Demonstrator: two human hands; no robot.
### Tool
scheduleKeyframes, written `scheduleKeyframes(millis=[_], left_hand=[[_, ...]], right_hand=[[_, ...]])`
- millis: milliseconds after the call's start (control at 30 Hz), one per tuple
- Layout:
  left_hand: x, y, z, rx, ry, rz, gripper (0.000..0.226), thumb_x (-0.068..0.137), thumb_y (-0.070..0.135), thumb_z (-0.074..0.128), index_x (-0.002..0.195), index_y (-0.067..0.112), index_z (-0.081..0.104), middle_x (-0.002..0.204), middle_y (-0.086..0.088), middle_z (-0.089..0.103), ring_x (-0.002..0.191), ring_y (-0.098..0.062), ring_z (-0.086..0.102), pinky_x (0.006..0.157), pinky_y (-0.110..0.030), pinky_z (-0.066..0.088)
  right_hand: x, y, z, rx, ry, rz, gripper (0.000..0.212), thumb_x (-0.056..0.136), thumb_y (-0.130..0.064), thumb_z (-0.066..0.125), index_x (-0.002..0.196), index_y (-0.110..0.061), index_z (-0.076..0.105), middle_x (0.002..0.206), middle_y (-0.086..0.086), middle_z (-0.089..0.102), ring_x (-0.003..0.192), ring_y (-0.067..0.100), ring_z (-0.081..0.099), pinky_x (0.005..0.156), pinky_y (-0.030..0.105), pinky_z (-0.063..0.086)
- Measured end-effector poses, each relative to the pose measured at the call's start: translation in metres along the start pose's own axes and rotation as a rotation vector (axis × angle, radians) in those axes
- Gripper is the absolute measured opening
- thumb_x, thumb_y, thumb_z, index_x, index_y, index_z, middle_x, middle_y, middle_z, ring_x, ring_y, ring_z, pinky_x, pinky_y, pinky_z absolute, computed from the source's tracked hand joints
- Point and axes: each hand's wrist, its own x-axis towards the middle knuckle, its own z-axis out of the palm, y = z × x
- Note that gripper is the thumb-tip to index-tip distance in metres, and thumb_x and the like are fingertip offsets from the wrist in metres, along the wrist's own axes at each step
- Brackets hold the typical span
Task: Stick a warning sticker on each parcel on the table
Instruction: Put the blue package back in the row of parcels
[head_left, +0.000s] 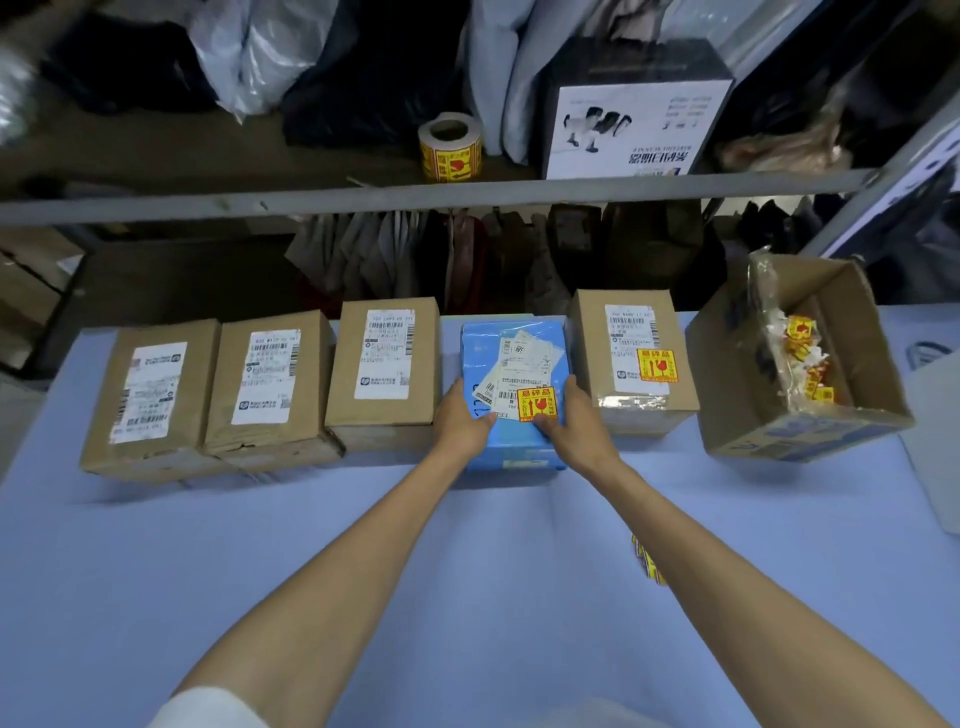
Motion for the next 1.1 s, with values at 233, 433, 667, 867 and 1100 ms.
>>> scheduleKeyframes(millis=[233, 433, 667, 867, 1100], left_hand=[[0.042, 0.012, 0.002, 0.056, 0.007, -0.007, 0.047, 0.084, 0.01, 0.069, 0.127, 0.018, 0.05, 0.126, -0.004, 0.06, 0.113, -0.022, 0.058, 0.095, -0.042, 0.051], [0.045, 0.008, 0.001, 0.048, 0.013, 0.019, 0.049, 0.08, 0.009, 0.071, 0.125, 0.017, 0.052, 0.123, -0.005, 0.061, 0.112, -0.023, 0.058, 0.095, -0.043, 0.051], [0.028, 0.024, -0.07, 0.031, 0.28, 0.12, 0.044, 0.084, 0.001, 0.06, 0.126, 0.01, 0.056, 0.128, -0.008, 0.056, 0.116, -0.022, 0.055, 0.099, -0.035, 0.045], [0.034, -0.017, -0.134, 0.304, 0.215, -0.007, 0.051, 0.084, 0.002, 0.06, 0.132, 0.011, 0.044, 0.136, -0.014, 0.036, 0.125, -0.031, 0.042, 0.102, -0.03, 0.036], [0.033, -0.037, -0.129, 0.328, 0.161, -0.014, 0.071, 0.082, 0.014, 0.068, 0.142, 0.014, 0.03, 0.14, -0.015, 0.041, 0.131, -0.036, 0.038, 0.108, -0.044, 0.035]], right_hand=[[0.043, -0.012, 0.001, -0.1, 0.028, 0.02, 0.051, 0.09, -0.005, 0.059, 0.133, 0.001, 0.034, 0.134, 0.016, 0.048, 0.123, 0.032, 0.048, 0.095, 0.041, 0.044], [0.045, -0.016, 0.002, -0.178, 0.05, 0.044, 0.045, 0.085, -0.001, 0.06, 0.125, 0.0, 0.041, 0.126, 0.018, 0.05, 0.116, 0.033, 0.049, 0.089, 0.039, 0.044], [0.021, -0.073, 0.023, -0.253, 0.072, -0.219, 0.042, 0.092, -0.011, 0.055, 0.131, 0.0, 0.044, 0.13, 0.018, 0.048, 0.119, 0.035, 0.046, 0.095, 0.04, 0.038], [0.022, -0.118, 0.085, -0.12, -0.106, -0.199, 0.05, 0.09, -0.019, 0.058, 0.134, -0.002, 0.04, 0.129, 0.018, 0.051, 0.119, 0.034, 0.049, 0.094, 0.04, 0.04], [0.021, -0.121, 0.106, -0.099, -0.083, -0.083, 0.058, 0.084, -0.008, 0.064, 0.132, -0.002, 0.033, 0.13, 0.017, 0.052, 0.115, 0.034, 0.053, 0.09, 0.042, 0.045]])
